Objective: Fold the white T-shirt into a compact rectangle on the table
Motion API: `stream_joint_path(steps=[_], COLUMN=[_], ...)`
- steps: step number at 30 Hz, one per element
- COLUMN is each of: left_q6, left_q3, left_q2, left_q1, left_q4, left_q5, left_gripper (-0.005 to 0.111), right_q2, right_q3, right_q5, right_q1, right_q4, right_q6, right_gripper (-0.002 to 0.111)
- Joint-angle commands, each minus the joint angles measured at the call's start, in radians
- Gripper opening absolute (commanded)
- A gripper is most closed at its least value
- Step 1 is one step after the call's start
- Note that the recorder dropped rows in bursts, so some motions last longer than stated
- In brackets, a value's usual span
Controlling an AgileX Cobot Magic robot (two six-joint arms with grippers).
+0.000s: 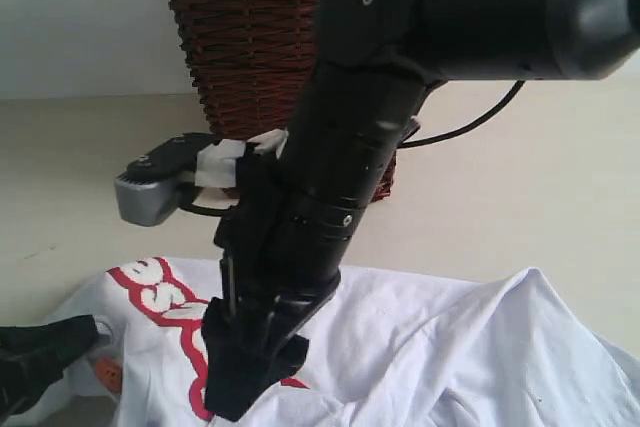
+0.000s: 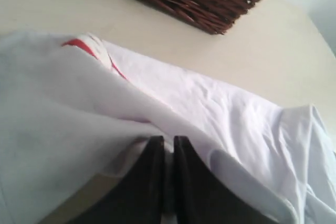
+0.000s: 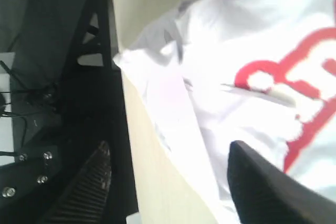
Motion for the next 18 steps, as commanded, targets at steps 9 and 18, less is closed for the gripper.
stream_joint_path(steps=[9, 18], left_q6=[0.074, 0.289], left_q3=[-0.502, -0.996], left_q2=[-0.182, -0.263], left_q1=[0.067, 0.067], left_q4=[0.240, 0.202], left_q5=[0.955, 1.352], left_gripper=[0.000, 0.000], right_q2=[-0.080, -0.094], right_q3=[0.038, 0.058], right_q5=[-0.100, -0.150], right_q1=[-0.002, -0.002], right_q4=[-0.703, -0.855], right_q6=[0.592, 0.668], right_gripper=[0.058, 0.054])
